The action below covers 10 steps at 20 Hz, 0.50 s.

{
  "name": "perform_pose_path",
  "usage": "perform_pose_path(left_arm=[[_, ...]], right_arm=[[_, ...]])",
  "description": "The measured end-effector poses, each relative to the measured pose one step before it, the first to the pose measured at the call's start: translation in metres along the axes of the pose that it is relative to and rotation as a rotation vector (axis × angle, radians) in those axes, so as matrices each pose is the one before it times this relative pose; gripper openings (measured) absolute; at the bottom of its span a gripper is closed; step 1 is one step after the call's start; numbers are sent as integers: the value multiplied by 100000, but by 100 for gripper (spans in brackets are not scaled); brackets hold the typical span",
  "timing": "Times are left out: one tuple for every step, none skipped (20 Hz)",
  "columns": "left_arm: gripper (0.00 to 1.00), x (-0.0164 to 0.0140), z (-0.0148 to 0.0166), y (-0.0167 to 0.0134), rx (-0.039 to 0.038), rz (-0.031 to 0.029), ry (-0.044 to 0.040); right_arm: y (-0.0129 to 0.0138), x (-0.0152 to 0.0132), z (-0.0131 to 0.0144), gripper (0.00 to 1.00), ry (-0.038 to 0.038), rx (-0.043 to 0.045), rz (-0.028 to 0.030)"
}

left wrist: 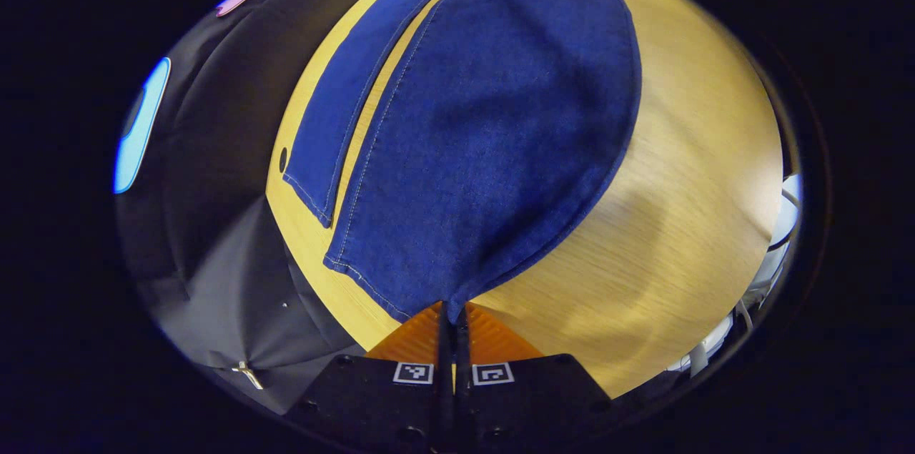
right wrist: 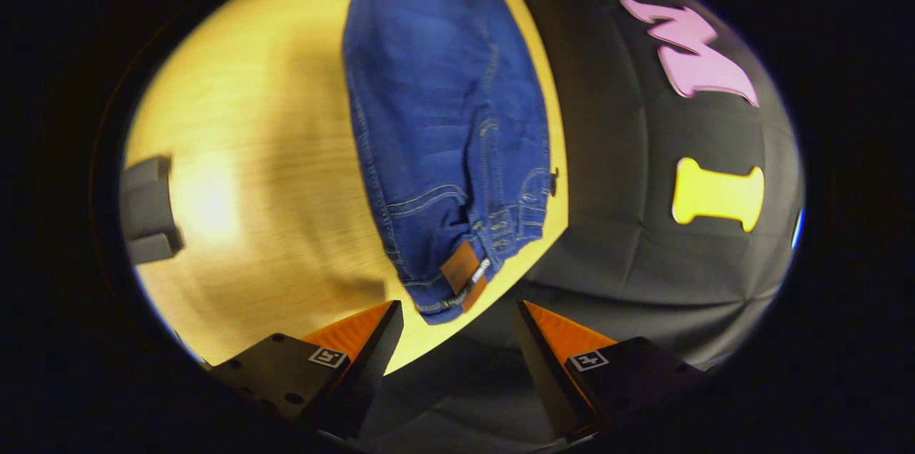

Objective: Grasp the waist and the cuffs of the jeans and fold them to make the two legs overlap; first hold the waist and fold one-third of the jeans toward the cuffs, then hold the cuffs and fold the remaining one-third in the same direction to finish folding.

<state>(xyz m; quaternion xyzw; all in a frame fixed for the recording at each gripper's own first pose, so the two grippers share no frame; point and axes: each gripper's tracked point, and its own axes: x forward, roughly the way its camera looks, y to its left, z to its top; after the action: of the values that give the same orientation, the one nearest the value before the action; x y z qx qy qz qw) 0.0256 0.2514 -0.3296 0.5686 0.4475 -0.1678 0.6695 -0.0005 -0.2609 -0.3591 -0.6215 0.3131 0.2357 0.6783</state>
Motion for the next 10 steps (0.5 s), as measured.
perform_pose_path(left_arm=[[5, 7, -40, 20, -955, 445, 671], [6, 41, 78, 29, -1182, 541, 562], [5, -18, 199, -8, -1293, 717, 490], [5, -33, -150, 39, -1046, 813, 420], [6, 35, 76, 19, -401, 885, 370], [6, 11, 107, 11, 89, 811, 307], [6, 24, 45, 8, 410, 713, 346], [5, 47, -19, 36, 204, 526, 208], [5, 82, 70, 5, 84, 308, 136], [5, -69, -23, -42, 109, 98, 335]], right_arm=[[506, 928, 339, 96, -1085, -2512, 1801], [-215, 537, -81, 96, 268, -3210, -1421], [-471, 235, -39, 95, 969, -3197, -1158], [-8, 373, 357, 91, -969, -2596, -719], [75, 156, 217, 91, 130, -1529, -351], [69, 222, 115, 91, 128, -473, -103], [213, 150, 46, 90, -81, -249, 319], [599, 564, -31, 87, 247, 1299, 2875], [724, 318, 8, 77, 744, 1464, 3066], [-448, 474, 191, 56, -37, -759, -596]])
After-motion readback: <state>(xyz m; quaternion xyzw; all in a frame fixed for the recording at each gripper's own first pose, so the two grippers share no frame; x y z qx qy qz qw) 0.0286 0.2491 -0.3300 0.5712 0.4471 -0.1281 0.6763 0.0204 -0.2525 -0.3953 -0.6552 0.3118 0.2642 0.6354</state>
